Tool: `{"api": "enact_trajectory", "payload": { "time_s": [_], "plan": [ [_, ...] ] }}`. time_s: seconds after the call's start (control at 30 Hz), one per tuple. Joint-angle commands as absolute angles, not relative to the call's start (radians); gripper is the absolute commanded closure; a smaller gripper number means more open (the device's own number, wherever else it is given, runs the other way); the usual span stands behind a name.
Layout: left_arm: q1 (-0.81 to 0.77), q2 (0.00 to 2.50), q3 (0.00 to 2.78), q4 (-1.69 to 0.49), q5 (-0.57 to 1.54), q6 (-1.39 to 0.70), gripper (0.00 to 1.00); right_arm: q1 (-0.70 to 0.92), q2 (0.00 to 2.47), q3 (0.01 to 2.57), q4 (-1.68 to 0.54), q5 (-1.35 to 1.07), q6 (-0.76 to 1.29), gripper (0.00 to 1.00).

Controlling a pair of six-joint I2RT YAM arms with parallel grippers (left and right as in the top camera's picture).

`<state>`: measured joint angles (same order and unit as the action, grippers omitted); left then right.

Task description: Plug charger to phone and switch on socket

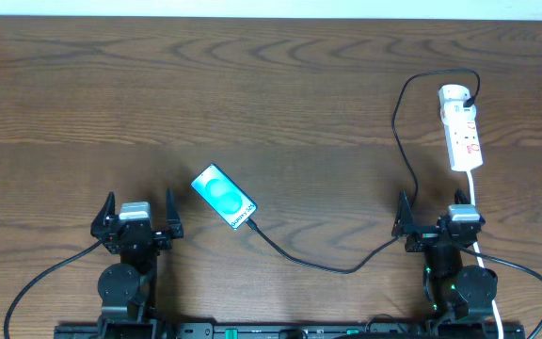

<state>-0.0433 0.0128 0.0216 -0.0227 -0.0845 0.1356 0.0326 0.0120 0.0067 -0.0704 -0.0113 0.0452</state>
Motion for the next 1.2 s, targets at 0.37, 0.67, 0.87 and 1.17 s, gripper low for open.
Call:
{"api": "enact_trajectory", "payload": {
  "time_s": [0.37,0.67,0.87,1.17],
  "plan": [
    [-0.047,0.004,0.005,-0.066,-0.091,0.149,0.02,-0.088,0.006,0.006,-0.075,-0.017,0.059,0.01],
    [-0.047,0.004,0.005,-0.066,-0.090,0.149,0.02,-0.088,0.006,0.006,-0.075,-0.017,0.059,0.01],
    [-0.047,0.004,0.005,-0.066,-0.090,0.149,0.02,-0.088,0.006,0.006,-0.075,-0.017,0.059,0.01],
    [-0.047,0.004,0.005,-0.066,-0.091,0.149,0.02,-0.088,0.006,0.006,-0.075,-0.017,0.059,0.01]
  ]
}}
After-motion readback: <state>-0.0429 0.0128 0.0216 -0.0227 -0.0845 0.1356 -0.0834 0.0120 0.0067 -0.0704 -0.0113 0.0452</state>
